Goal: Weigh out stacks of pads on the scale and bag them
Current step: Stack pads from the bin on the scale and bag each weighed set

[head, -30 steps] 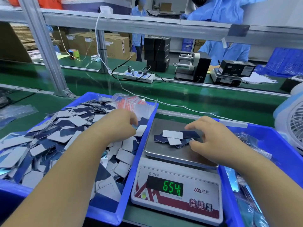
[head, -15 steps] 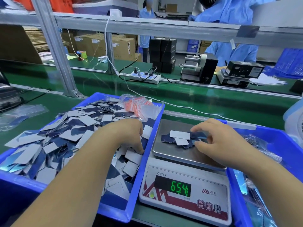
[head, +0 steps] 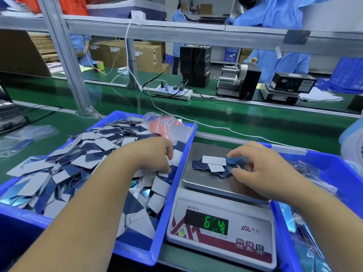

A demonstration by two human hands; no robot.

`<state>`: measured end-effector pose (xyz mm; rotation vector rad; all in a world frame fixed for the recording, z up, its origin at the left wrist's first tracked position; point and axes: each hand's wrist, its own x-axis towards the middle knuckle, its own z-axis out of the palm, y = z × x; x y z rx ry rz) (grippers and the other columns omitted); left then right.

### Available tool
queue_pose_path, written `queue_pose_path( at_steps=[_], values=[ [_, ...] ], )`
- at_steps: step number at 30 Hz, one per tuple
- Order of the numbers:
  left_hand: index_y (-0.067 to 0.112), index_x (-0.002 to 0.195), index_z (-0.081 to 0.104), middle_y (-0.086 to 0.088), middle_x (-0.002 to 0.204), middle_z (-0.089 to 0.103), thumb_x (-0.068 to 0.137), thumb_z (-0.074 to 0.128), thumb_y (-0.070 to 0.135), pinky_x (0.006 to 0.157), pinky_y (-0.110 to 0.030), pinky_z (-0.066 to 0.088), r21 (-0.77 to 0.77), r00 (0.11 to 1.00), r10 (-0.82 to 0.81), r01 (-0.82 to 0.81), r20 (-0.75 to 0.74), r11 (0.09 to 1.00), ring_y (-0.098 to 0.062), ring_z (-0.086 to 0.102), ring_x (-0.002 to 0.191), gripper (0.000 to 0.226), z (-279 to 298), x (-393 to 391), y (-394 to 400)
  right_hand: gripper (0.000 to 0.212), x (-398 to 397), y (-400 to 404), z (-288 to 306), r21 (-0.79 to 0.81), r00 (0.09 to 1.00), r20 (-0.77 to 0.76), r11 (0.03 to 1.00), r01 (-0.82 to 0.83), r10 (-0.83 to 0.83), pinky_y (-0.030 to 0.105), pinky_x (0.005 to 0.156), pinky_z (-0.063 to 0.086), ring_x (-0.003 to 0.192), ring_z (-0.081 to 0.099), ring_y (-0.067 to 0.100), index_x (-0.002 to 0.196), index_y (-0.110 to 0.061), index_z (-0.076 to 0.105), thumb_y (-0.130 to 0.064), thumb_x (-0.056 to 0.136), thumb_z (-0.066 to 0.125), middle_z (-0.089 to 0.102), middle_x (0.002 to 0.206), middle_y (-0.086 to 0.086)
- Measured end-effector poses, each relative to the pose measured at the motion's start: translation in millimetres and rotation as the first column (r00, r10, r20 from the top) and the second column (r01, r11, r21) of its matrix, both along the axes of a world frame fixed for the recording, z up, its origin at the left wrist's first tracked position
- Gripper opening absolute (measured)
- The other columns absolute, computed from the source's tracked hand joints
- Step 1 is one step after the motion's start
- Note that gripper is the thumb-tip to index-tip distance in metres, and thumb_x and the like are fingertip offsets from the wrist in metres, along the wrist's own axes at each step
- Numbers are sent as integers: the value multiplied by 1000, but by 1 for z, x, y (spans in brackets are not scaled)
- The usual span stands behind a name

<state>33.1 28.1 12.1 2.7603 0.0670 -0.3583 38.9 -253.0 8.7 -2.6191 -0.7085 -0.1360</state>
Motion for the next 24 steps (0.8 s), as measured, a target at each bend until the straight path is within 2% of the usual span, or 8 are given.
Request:
queue_pose_path(
  at_steps=[2, 4, 9, 12, 14, 17, 21, 24],
  values=[
    [32, 88, 59, 7, 113, 59, 83, 74, 25, 57, -26, 41, -42, 998, 25, -23, 57, 999, -11, 59, 76, 17, 1, 1, 0, 27, 0, 0, 0, 2, 1000, -2, 1000, 1, -1, 5, 63, 30, 75, 43, -19, 113, -32, 65, -24, 87, 66, 47, 90, -20],
    [33, 85, 59, 7, 109, 59, 84, 72, 24, 54, -25, 38, -87, 984, 88, -75, 153, 993, -10, 56, 73, 16, 5, 3, 0, 26, 0, 0, 0, 0, 1000, -1, 1000, 1, -1, 5, 63, 30, 76, 43, -20, 112, -32, 65, -24, 87, 66, 46, 89, -20],
    [35, 102, 59, 13, 111, 46, 86, 70, 30, 53, -24, 35, -236, 895, 231, -147, 382, 961, -3, 54, 69, 20, 16, 9, -1, 25, 1, 0, 0, 6, 1000, -3, 1000, 19, -19, 8, 63, 30, 73, 44, -13, 111, -33, 66, -26, 88, 64, 47, 89, -21],
    [28, 96, 61, 8, 98, 61, 87, 70, 31, 52, -27, 36, -325, 844, 306, -168, 439, 930, -11, 56, 63, 14, 13, 13, -3, 22, 1, -1, 1, 20, 1000, -6, 999, 26, -26, 6, 63, 33, 76, 45, -16, 108, -35, 65, -26, 88, 64, 48, 88, -20],
    [26, 89, 62, 2, 87, 64, 87, 70, 30, 54, -29, 41, -431, 818, 364, -160, 446, 888, -16, 57, 67, 9, 9, 15, -4, 20, 1, -2, 1, 27, 999, -10, 999, 32, -32, 7, 62, 33, 77, 45, -17, 105, -36, 64, -26, 88, 64, 49, 89, -19],
    [31, 83, 63, 8, 84, 62, 89, 71, 27, 49, -25, 44, -599, 791, 439, -116, 427, 792, -11, 56, 67, 10, 8, 15, -7, 18, 3, -2, 1, 35, 998, -12, 998, 57, -57, 8, 60, 31, 74, 47, -15, 100, -40, 62, -27, 87, 63, 51, 92, -20],
    [25, 90, 69, -3, 100, 66, 91, 72, 19, 55, -24, 55, -813, 870, 431, -64, 238, 578, -17, 61, 77, 7, 11, 17, -21, 19, 5, -3, 0, 63, 997, 4, 995, 83, -83, 5, 61, 31, 75, 48, -17, 101, -40, 61, -29, 86, 63, 53, 95, -23],
    [22, 90, 71, -7, 101, 66, 90, 73, 14, 63, -27, 57, -872, 932, 327, -22, 159, 489, -17, 63, 76, 8, 12, 15, -36, 13, 5, -1, -3, 268, 990, -91, 954, 132, -111, 15, 66, 38, 72, 55, -12, 98, -39, 63, -42, 85, 64, 64, 93, -20]
  ],
)
